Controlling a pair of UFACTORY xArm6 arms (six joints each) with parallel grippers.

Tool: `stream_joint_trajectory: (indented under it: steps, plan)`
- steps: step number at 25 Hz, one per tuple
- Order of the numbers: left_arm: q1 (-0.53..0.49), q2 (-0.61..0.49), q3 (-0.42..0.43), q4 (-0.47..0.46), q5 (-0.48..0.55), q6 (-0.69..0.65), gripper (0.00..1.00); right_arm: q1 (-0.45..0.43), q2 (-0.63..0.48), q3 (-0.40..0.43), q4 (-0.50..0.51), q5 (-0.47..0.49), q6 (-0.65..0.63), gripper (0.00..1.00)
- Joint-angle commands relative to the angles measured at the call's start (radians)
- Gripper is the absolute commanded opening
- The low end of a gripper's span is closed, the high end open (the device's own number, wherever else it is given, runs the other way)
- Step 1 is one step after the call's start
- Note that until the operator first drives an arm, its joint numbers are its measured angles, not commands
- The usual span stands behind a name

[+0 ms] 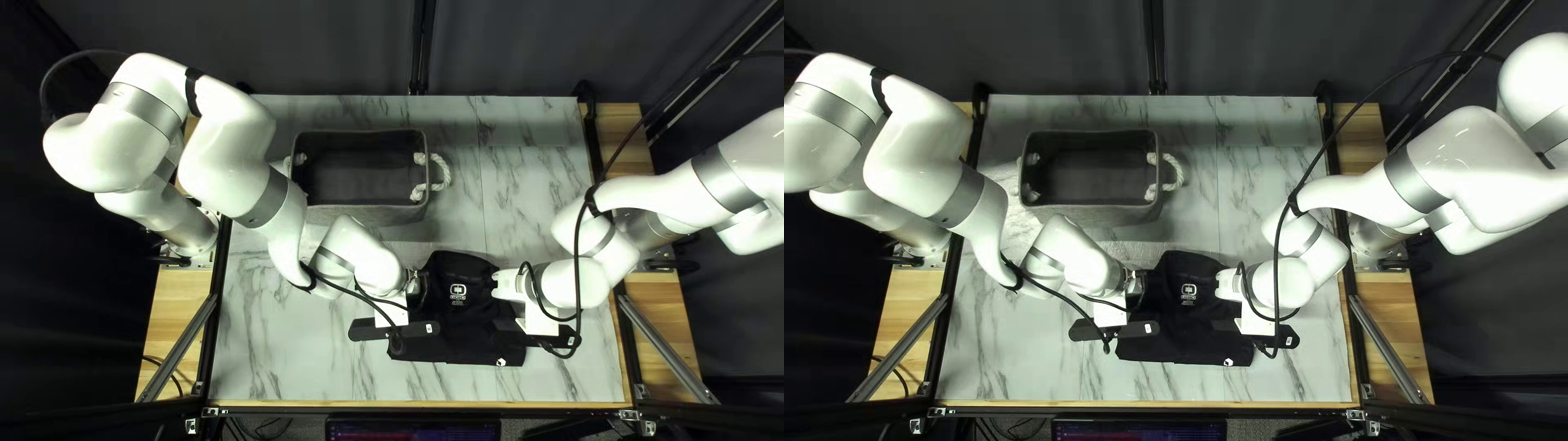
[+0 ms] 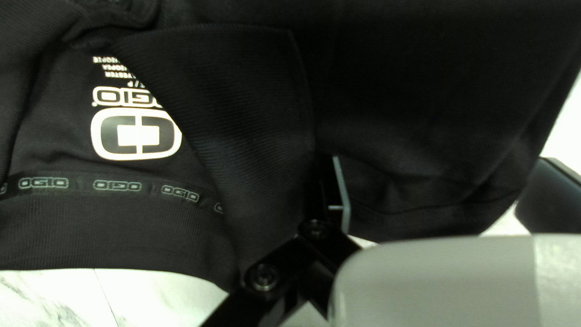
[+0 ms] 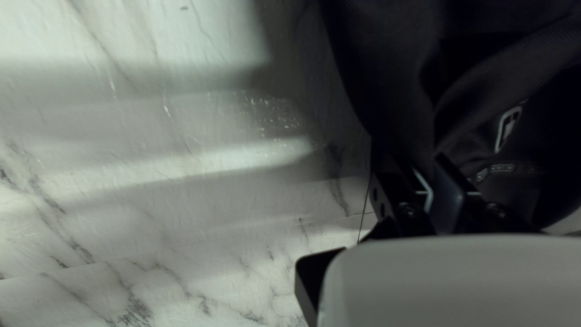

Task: Pick up a folded sweatshirt and place it into a fabric basket

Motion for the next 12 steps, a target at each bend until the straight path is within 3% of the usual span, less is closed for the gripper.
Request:
stream_joint_trajectory:
  steps: [1, 8, 12]
  plan:
    - [0.001, 0.001, -0.009, -0.022, 0.010, 0.030, 0.00, 0.000, 0.002, -0.001, 0.001, 0.000, -0.001, 0.00]
    - [0.001, 0.003, -0.022, -0.045, 0.026, 0.063, 0.00, 0.002, -0.004, 0.003, 0.000, 0.002, 0.002, 0.00]
    - [-0.009, -0.061, 0.010, -0.054, 0.049, 0.078, 0.00, 0.005, -0.022, 0.012, -0.003, 0.009, 0.006, 0.00]
